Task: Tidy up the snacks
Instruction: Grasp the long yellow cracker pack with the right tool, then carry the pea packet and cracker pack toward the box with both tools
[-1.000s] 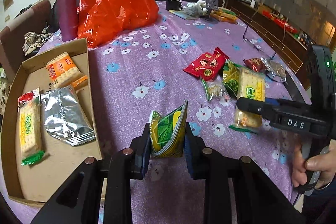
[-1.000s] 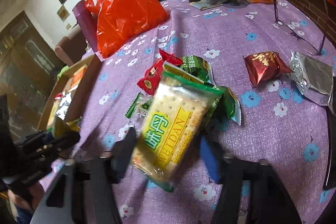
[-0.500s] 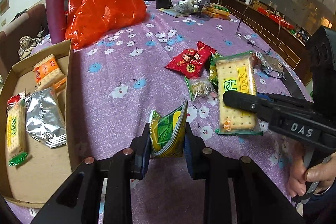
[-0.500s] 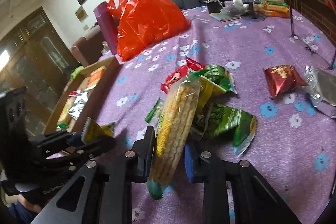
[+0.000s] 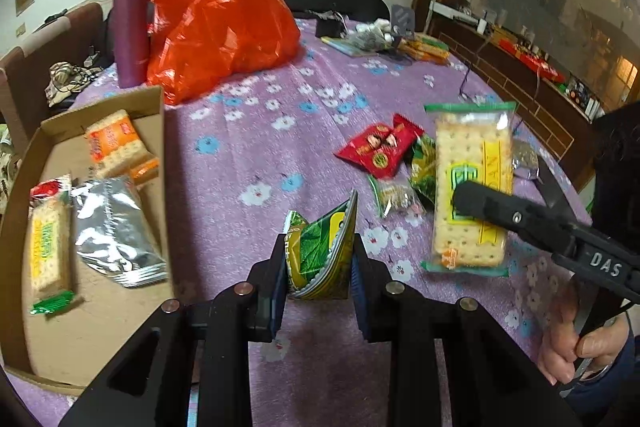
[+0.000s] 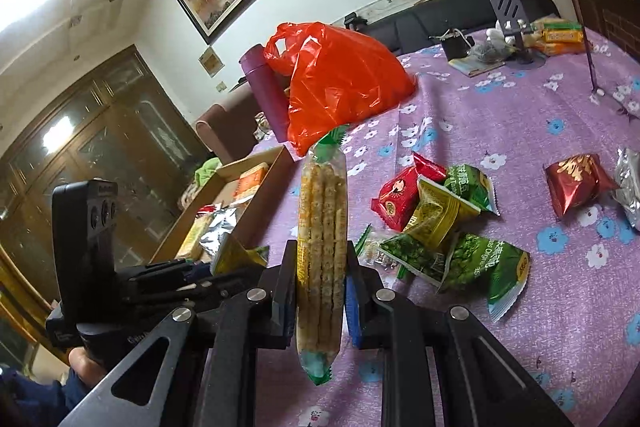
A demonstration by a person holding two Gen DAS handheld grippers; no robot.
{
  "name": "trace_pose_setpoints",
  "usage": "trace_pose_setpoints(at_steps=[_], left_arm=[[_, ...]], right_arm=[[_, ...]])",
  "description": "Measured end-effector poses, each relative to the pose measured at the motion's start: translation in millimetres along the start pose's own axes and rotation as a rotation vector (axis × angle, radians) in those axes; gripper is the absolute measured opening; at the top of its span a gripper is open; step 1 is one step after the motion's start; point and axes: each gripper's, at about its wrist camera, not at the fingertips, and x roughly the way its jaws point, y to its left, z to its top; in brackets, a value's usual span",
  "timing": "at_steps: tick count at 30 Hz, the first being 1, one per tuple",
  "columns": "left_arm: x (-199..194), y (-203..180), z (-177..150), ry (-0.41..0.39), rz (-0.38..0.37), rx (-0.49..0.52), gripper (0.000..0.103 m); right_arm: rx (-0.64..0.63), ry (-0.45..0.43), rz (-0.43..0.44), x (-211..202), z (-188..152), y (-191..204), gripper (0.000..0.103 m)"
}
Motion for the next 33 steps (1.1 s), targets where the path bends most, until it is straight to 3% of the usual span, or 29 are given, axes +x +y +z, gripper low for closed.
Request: trace_pose_setpoints(at_steps=[12, 20, 33], left_arm=[[-36, 48, 8, -0.076, 0.051, -0.092, 0.027], [-56, 89, 4, -0.114, 0.105, -0.175, 0.027], [-66, 134, -10, -0.128, 0.159, -0.265, 0.027]], right_arm=[[0.007, 0.029, 0.024, 0, -2, 8, 0.022], [-0.04, 0.026, 0.068, -6, 0, 39, 0.022], [-0.084, 0.099, 0.133, 21, -1, 79, 0.022]])
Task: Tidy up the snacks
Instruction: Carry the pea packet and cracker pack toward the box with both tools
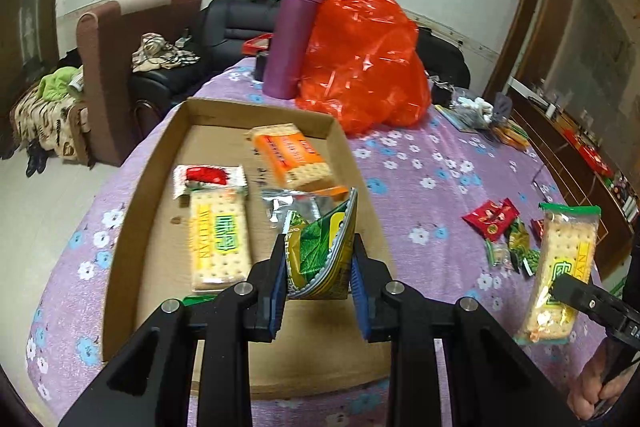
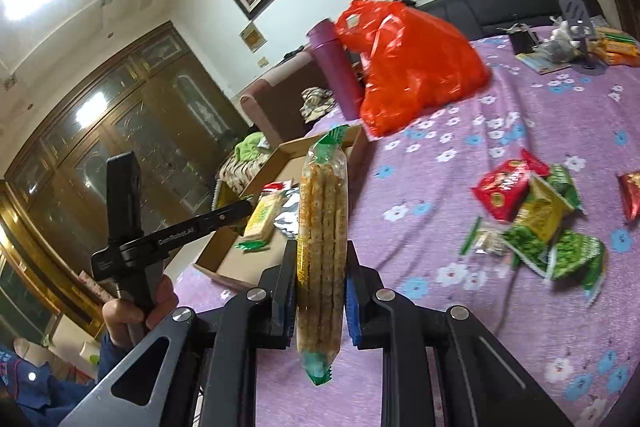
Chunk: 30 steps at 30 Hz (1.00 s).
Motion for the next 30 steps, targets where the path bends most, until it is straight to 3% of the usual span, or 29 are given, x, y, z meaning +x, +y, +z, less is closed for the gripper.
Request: trace_pose_setpoints(at_steps=[16, 24, 30], left_arm=[[5, 26, -6, 0.019, 0.036, -0.049, 0.027], [16, 36, -12, 0.029, 0.045, -0.061, 0.027], [27, 35, -15, 0.021, 0.052, -0.052, 0.029]], right_arm=[[-0.027, 0.139, 0.11, 90, 15, 44, 0.022], [0.029, 0.214, 0.137, 146, 20, 33, 0.022], [0.041, 0.241, 0.136, 165, 12, 22, 0.023]])
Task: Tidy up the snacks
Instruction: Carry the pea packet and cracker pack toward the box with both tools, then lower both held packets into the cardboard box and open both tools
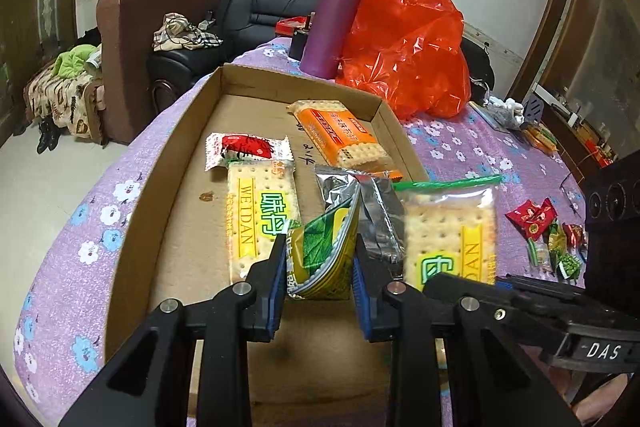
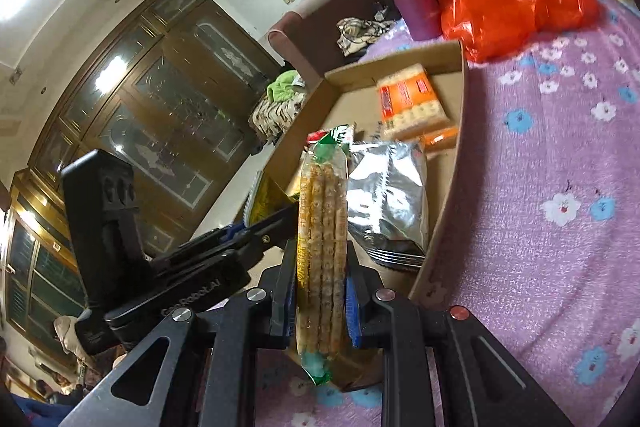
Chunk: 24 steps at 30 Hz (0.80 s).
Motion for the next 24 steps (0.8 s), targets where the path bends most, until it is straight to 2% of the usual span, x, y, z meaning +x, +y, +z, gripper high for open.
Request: trace_pose_setpoints(at_steps=[7, 14, 19, 23, 24], left_arm=[[3, -2, -2, -0.003, -0.003, 0.011, 0.029], [4, -11, -2, -0.008, 0.014, 0.052, 0.029], [4, -10, -3, -0.011, 0.007, 0.046, 0.03], [3, -10, -3, -0.012, 0.0, 0.043, 0.034], [3, -10, -3, -0.011, -0.003, 0.043, 0.038]], right_arm=[[-0.07, 0.006, -0.041, 5, -6, 9, 0.023], [-0.086, -0.003, -0.063, 5, -8, 8, 0.023], [-0.119, -0.033, -0.124, 0, -10, 13, 0.025], [-0.135, -0.049, -0.143, -5, -10, 15, 0.025], [-0.136, -0.05, -0.149, -6, -10, 15, 0.025]])
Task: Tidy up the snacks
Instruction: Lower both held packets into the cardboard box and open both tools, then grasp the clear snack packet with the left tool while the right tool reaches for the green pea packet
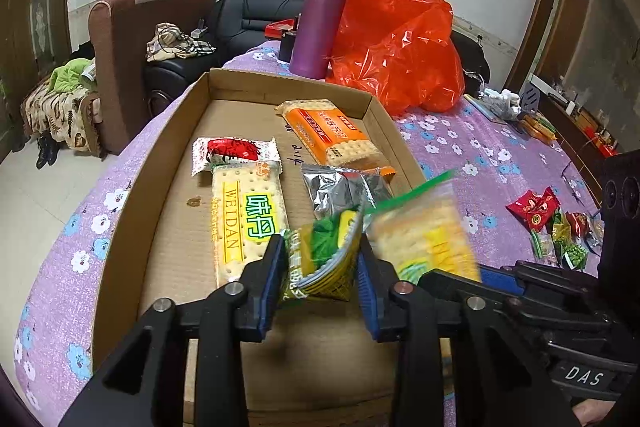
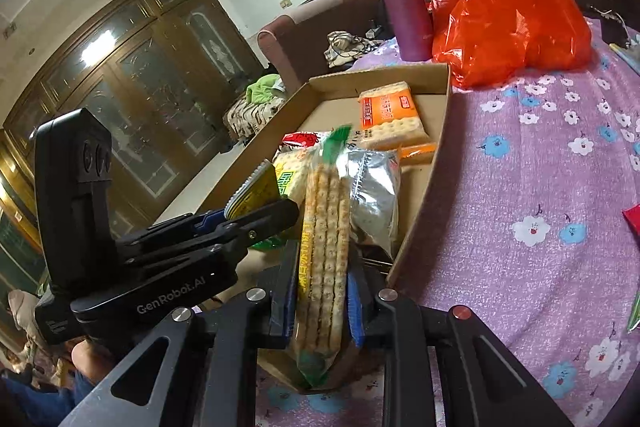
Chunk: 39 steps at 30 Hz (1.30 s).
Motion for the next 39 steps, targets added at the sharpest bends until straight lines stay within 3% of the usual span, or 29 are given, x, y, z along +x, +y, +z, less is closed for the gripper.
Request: trace_pose_setpoints(at_steps=[4, 12, 23, 27, 37, 39], left_arm=[[-5, 1, 0, -0.022, -0.013, -0.002, 0.046], [-12, 7, 0, -0.07, -0.03, -0.041, 0.05], [-20, 14, 0, -0.111, -0.05, -0.079, 0.05], [-24, 15, 0, -0.135, -0.048, -0.09, 0.06], [-41, -9, 3, -0.158, -0.021, -0.032, 0.06], [-48, -19, 5, -0.169, -0.027, -0.004, 0.06]], right_arm=[[0.009, -0.019, -0.001, -6, 0, -2, 0.026], [0.013, -0.097, -0.013, -22, 2, -3, 0.026], [-0.042, 0.042, 0.022, 6, -5, 8, 0.027], [-0.036, -0.029, -0.024, -11, -1, 6, 0.027], [0.12, -0.146, -0.032, -82, 10, -23, 0.029], [0.152, -0.158, -0.041, -99, 11, -34, 0.035]])
